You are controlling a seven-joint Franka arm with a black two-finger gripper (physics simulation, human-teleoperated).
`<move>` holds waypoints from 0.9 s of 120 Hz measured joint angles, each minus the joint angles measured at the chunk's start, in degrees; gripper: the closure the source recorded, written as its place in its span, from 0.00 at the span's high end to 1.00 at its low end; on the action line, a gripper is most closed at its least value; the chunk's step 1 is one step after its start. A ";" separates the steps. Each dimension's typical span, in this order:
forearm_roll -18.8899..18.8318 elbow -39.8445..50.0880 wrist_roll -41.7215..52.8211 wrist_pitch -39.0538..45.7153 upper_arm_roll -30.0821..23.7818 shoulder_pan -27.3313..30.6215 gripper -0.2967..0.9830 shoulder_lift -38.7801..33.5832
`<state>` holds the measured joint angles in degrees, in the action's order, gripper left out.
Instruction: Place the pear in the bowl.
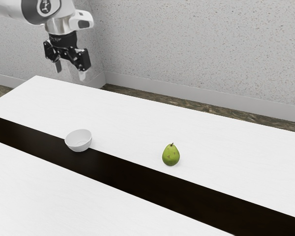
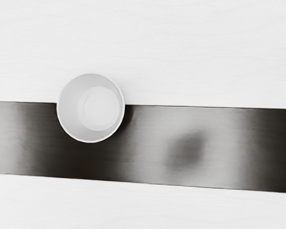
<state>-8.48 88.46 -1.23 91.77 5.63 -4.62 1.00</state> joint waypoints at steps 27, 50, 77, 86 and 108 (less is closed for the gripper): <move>-0.65 0.08 -0.50 0.33 -0.54 2.93 0.77 -0.07; 1.77 -0.04 -1.01 1.54 -3.31 2.94 0.77 5.89; 4.40 0.04 -1.94 8.87 -5.24 -1.61 0.77 16.92; 6.13 0.21 -2.24 11.25 -5.85 -2.17 0.77 19.91; 8.72 0.12 -2.76 16.25 -8.48 -2.77 0.77 25.17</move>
<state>0.24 88.58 -4.00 108.02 -2.85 -7.38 26.17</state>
